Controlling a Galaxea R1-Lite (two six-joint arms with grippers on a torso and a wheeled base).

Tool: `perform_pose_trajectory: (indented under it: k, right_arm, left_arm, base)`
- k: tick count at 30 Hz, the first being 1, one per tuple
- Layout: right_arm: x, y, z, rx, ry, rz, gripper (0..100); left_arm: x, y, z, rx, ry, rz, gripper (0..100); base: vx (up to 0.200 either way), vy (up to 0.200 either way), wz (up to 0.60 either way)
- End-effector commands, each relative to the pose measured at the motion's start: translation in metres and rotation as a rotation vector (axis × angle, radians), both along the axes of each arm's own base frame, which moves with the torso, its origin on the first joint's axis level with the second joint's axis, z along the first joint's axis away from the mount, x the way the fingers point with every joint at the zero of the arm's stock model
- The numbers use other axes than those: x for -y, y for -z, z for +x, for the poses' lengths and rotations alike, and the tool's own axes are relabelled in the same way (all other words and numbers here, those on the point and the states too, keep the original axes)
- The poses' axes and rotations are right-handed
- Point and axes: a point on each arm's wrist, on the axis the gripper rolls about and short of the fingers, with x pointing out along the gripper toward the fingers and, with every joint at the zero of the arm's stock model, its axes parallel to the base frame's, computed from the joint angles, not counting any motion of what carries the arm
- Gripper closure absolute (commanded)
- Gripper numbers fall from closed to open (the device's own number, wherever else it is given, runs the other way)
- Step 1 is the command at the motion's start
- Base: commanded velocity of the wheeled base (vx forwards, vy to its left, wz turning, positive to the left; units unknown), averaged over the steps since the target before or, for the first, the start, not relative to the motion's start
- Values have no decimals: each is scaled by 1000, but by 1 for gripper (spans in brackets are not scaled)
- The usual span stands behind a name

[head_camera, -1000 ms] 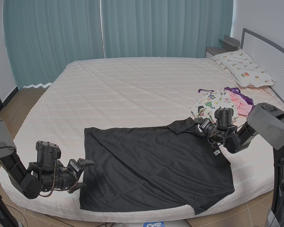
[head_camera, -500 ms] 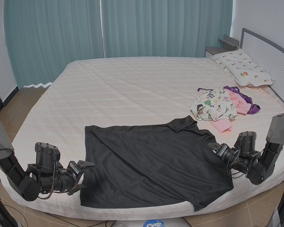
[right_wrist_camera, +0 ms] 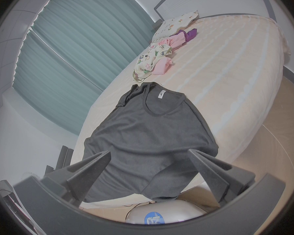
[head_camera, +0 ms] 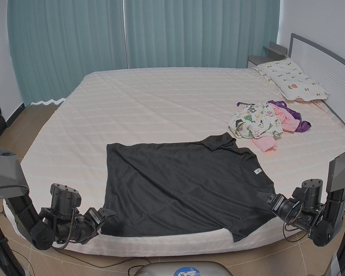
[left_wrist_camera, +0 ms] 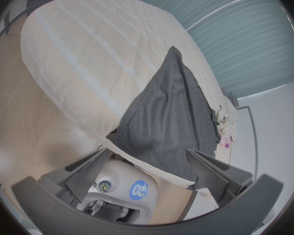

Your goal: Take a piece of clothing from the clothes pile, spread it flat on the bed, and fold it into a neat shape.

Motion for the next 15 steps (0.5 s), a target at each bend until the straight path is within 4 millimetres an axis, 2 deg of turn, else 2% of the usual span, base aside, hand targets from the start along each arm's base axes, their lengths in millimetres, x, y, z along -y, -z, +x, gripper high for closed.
perform_pose_trajectory:
  k: [1,5,9,15]
  right_arm:
    - [-1,0,0,8,-3,6,0]
    - [-1,0,0,9,-1,7,0]
    - [-1,0,0,8,0,5,0]
    - [-1,2,1,3,-1,5,0]
  left_arm:
    - [6,24,14,-28,13,59,0]
    - [13,30,17,-19,73,114,0]
    - [13,37,17,-35,57,149,0]
    - [14,37,18,-30,55,154,0]
  base:
    - [0,0,0]
    - [0,0,0]
    - [0,0,0]
    - [0,0,0]
